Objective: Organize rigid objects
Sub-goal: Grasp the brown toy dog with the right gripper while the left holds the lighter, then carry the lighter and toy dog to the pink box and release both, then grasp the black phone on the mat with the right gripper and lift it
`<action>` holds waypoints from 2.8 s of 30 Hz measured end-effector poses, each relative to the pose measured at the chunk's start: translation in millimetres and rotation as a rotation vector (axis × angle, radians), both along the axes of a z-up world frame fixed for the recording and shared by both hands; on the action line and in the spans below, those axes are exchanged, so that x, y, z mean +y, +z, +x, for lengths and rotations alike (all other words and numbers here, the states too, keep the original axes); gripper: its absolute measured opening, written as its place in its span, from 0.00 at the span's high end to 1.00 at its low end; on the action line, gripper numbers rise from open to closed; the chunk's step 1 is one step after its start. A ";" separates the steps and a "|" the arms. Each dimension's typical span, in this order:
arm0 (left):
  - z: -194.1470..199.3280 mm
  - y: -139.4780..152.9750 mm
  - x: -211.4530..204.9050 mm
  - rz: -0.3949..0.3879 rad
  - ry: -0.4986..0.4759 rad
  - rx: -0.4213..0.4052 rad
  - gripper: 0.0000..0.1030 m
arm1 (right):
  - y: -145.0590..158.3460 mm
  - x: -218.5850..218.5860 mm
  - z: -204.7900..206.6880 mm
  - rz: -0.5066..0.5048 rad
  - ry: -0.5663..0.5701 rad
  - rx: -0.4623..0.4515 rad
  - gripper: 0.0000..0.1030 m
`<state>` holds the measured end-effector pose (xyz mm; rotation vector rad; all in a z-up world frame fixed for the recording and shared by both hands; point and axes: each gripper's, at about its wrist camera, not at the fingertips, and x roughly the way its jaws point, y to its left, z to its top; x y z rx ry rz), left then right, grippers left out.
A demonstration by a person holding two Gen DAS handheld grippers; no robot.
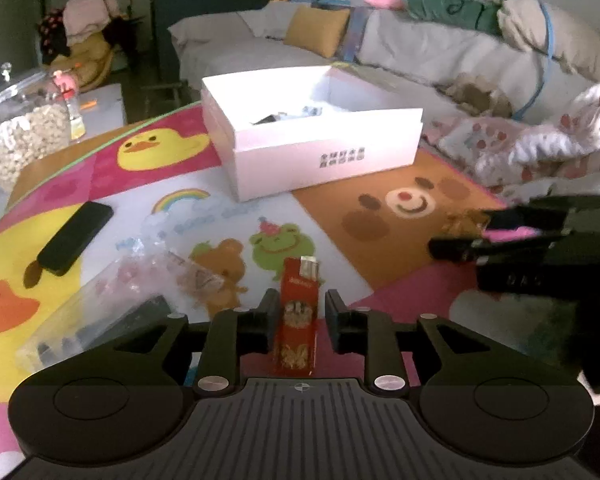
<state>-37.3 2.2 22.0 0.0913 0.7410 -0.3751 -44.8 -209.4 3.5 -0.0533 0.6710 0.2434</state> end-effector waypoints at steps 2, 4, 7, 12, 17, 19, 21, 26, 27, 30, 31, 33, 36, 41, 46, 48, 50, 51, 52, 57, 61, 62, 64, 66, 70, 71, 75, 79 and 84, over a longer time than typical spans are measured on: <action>1.6 0.1 -2.7 0.007 0.006 0.002 0.74 | -1.1 1.0 0.3 -0.001 0.005 -0.001 0.46; 2.5 -4.9 -10.5 0.063 0.006 0.003 0.70 | -1.8 2.5 0.3 -0.007 0.013 -0.004 0.44; 4.1 -11.0 -13.9 0.054 0.011 0.009 0.69 | -2.6 5.1 -1.5 -0.022 0.013 -0.012 0.44; 5.2 -14.0 -8.5 -0.014 0.008 0.012 0.59 | -2.9 4.1 -0.6 -0.018 0.012 -0.013 0.44; 2.1 -16.4 -8.4 0.002 0.036 -0.049 0.74 | -2.6 3.5 -0.8 -0.021 0.011 -0.016 0.45; 4.7 -18.7 -3.3 -0.027 0.021 -0.065 0.74 | -1.3 3.1 -0.6 -0.022 0.008 -0.014 0.50; 6.4 -18.4 1.3 -0.056 0.018 -0.065 0.75 | 1.5 1.3 0.4 -0.010 0.012 -0.005 0.53; 9.8 -1.1 11.8 -0.121 0.011 -0.097 0.75 | 14.9 -3.8 2.4 0.024 0.010 -0.008 0.53; 12.7 6.4 14.7 -0.143 0.012 -0.109 0.75 | 20.3 -3.9 3.0 0.022 0.008 -0.027 0.53; 29.2 37.4 20.1 -0.188 0.025 -0.181 0.75 | 42.3 -3.4 8.5 0.024 0.001 -0.107 0.53; 37.6 48.4 19.9 -0.197 0.026 -0.208 0.75 | 50.7 -2.7 12.3 0.027 -0.006 -0.135 0.53; 60.2 70.9 16.7 -0.216 0.020 -0.265 0.75 | 67.2 0.5 24.9 0.025 -0.021 -0.196 0.53; 104.4 95.1 6.6 -0.249 0.000 -0.314 0.74 | 89.7 7.2 57.2 0.009 -0.037 -0.254 0.53; 181.5 101.4 -9.1 -0.275 0.053 -0.199 0.74 | 114.1 8.7 117.1 -0.008 -0.070 -0.281 0.44; 165.9 83.0 22.5 -0.296 0.052 -0.189 0.74 | 101.3 -1.8 105.5 -0.015 -0.098 -0.283 0.30; 147.4 72.1 51.5 -0.302 0.102 -0.186 0.74 | 87.7 -2.4 96.2 -0.021 -0.095 -0.250 0.30; 128.1 61.3 79.9 -0.302 0.169 -0.177 0.74 | 75.3 -0.8 85.7 -0.013 -0.071 -0.213 0.30; 115.4 55.1 95.8 -0.299 0.197 -0.171 0.74 | 69.6 2.4 79.8 -0.009 -0.052 -0.195 0.30; 102.3 48.4 109.0 -0.294 0.212 -0.163 0.74 | 63.8 7.3 74.8 -0.008 -0.027 -0.176 0.30; 48.3 22.3 156.1 -0.259 0.273 -0.119 0.74 | 56.7 48.8 60.7 -0.021 0.115 -0.137 0.30; 36.0 10.6 197.6 -0.319 0.442 -0.110 0.74 | 59.5 89.5 51.9 0.009 0.244 -0.097 0.28; 33.2 8.8 206.2 -0.339 0.489 -0.117 0.74 | 58.3 102.2 49.8 0.029 0.289 -0.068 0.28; 28.5 7.9 220.7 -0.369 0.542 -0.135 0.74 | 55.4 127.1 42.8 0.059 0.378 -0.034 0.28; 23.2 6.4 228.0 -0.402 0.576 -0.151 0.74 | 52.1 151.4 30.6 0.052 0.478 -0.043 0.27; 14.7 -1.2 231.1 -0.406 0.569 -0.121 0.74 | 44.0 200.7 9.1 -0.055 0.632 -0.099 0.27; 13.1 -2.4 229.1 -0.402 0.545 -0.116 0.74 | 42.4 211.7 9.8 -0.093 0.651 -0.108 0.27; 3.0 -2.8 207.7 -0.422 0.397 -0.131 0.74 | 48.2 229.5 39.0 -0.103 0.620 -0.081 0.27; -9.6 -6.2 200.3 -0.420 0.419 -0.173 0.74 | 51.1 232.1 101.6 0.002 0.477 0.094 0.27; -18.2 -18.6 181.0 -0.388 0.367 -0.141 0.74 | 30.3 255.7 153.6 0.147 0.389 0.365 0.25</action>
